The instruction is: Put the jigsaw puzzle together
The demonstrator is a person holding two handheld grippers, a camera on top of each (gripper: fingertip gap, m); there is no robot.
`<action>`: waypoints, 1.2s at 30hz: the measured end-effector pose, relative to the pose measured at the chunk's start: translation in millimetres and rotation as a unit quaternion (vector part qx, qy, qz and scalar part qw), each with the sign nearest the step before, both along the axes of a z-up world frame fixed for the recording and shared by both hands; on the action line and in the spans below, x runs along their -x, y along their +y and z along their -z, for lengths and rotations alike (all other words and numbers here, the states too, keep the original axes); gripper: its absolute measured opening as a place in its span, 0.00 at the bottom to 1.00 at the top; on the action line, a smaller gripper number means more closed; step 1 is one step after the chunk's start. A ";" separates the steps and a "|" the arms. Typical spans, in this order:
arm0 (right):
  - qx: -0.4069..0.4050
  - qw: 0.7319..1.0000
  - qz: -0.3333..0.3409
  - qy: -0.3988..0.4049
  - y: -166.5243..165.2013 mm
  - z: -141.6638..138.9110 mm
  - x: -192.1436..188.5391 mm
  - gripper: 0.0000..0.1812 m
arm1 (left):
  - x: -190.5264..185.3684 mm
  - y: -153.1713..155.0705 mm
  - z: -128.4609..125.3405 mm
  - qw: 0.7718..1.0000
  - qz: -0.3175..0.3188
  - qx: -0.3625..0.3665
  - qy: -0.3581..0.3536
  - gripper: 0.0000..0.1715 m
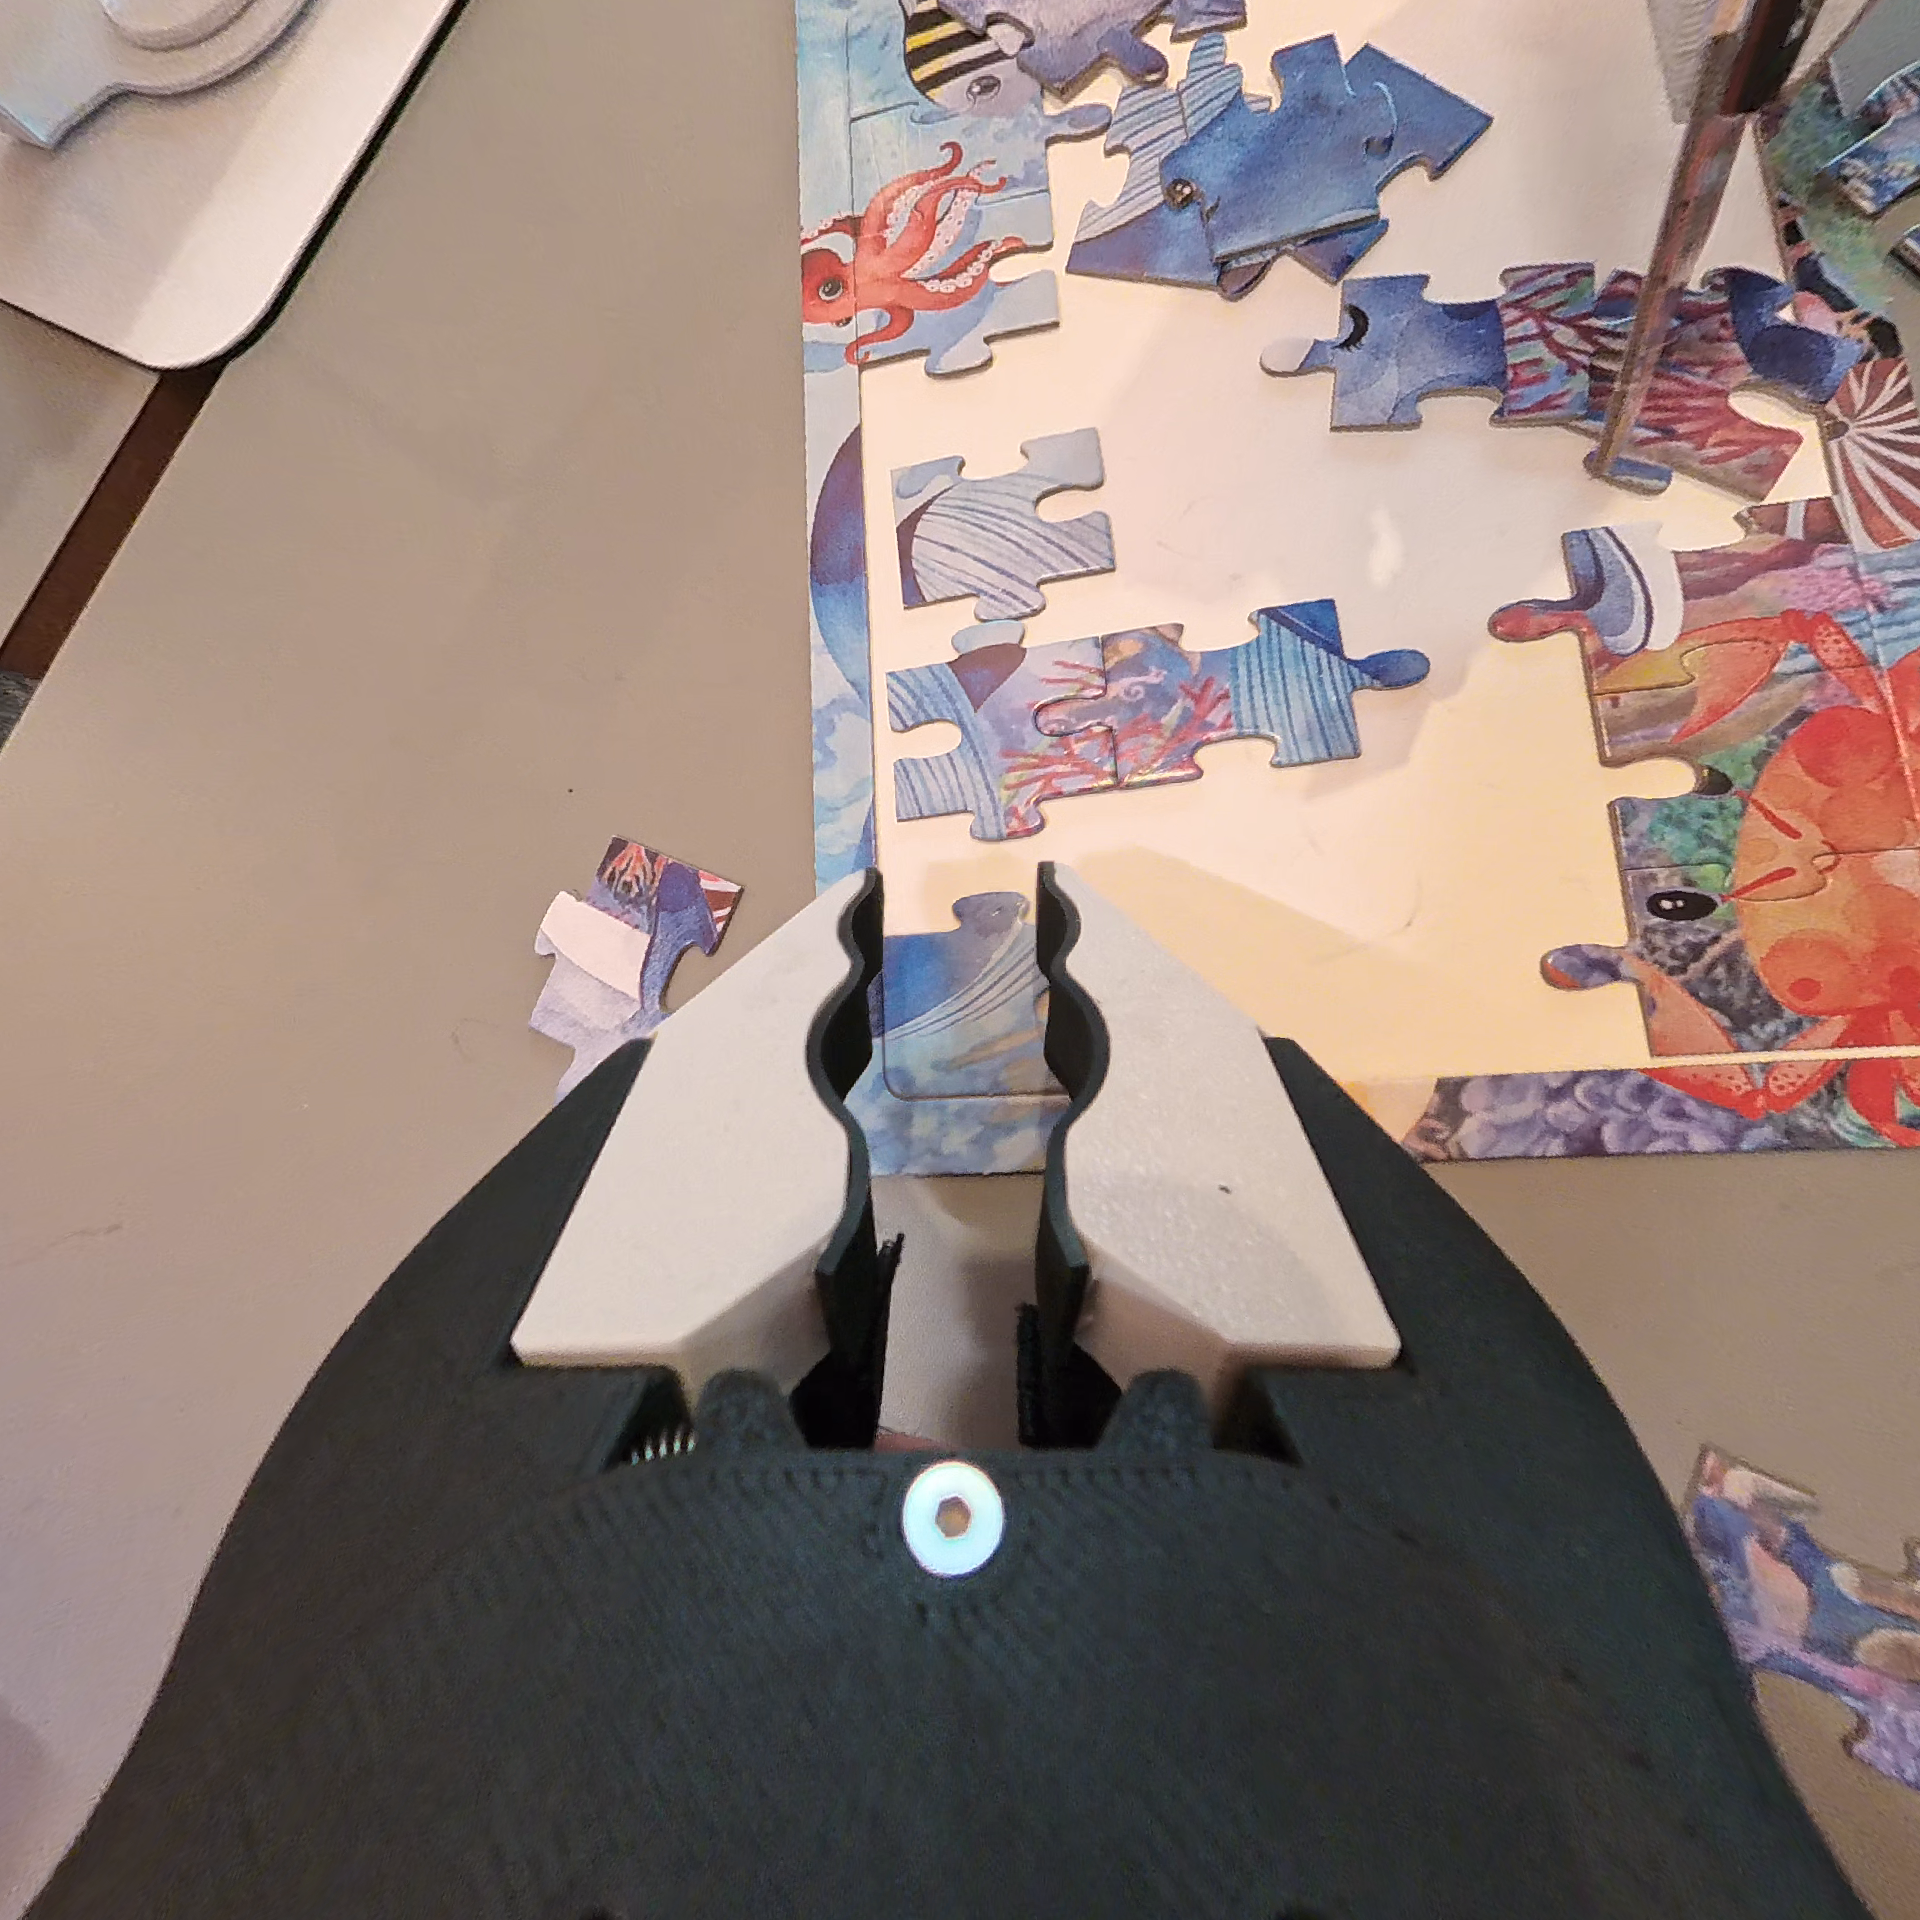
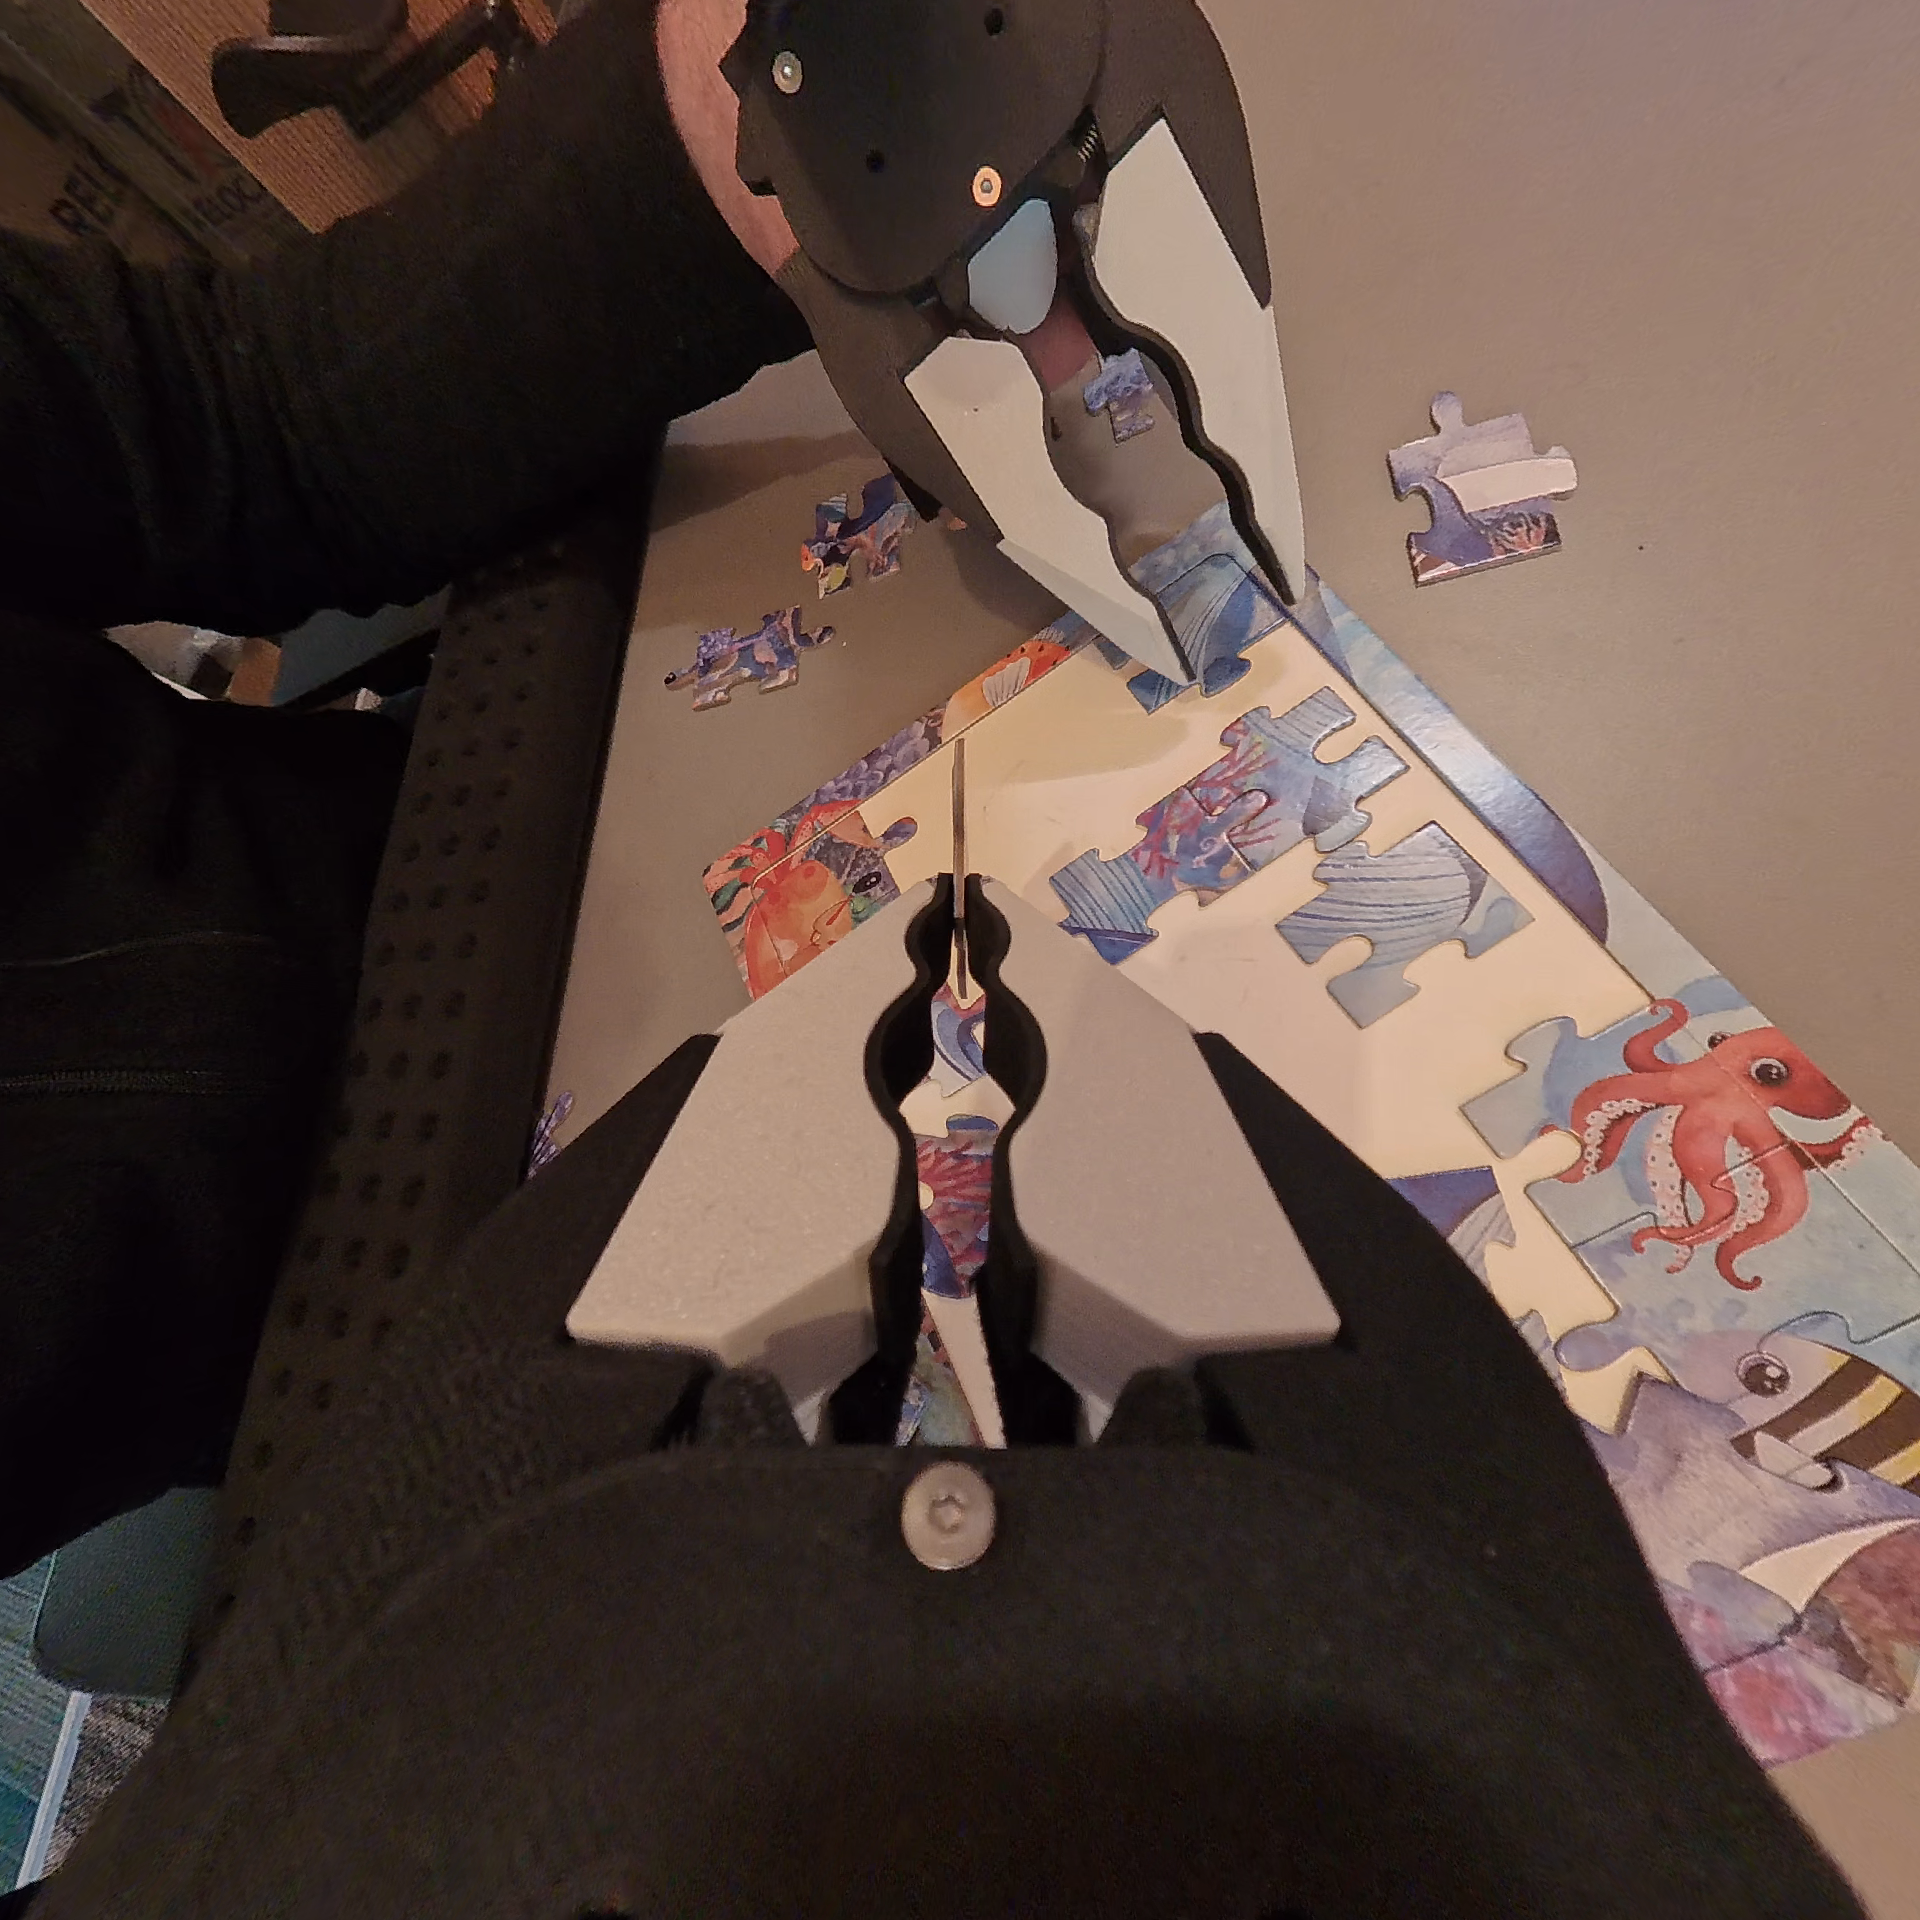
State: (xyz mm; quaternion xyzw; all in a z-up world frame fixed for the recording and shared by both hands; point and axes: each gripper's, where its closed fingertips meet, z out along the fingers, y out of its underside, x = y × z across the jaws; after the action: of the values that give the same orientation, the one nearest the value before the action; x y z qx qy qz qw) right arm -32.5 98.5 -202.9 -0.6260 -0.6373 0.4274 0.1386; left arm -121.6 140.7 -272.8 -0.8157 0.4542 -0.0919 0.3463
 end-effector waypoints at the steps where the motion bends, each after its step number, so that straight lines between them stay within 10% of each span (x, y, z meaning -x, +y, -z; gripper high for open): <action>1: 0.000 1.000 0.000 -0.001 -0.2 0.3 0.0 0.00 | -2.4 -0.8 0.5 1.000 0.004 0.000 -0.001 0.16; 14: 0.000 1.000 -0.004 -0.003 -1.1 1.1 -0.4 0.00 | -6.0 -8.3 11.0 0.999 0.023 0.017 0.021 0.14; 36: -0.012 1.000 0.002 -0.007 3.3 2.9 -2.0 0.00 | -60.9 -15.2 -52.7 0.988 0.072 -0.031 -0.133 0.17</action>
State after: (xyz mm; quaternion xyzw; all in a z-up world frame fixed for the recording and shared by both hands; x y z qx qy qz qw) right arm -30.5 101.8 -205.8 -0.6285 -0.6422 0.4151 0.1423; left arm -60.7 125.5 -220.2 -0.7500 0.4645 -0.2105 0.4213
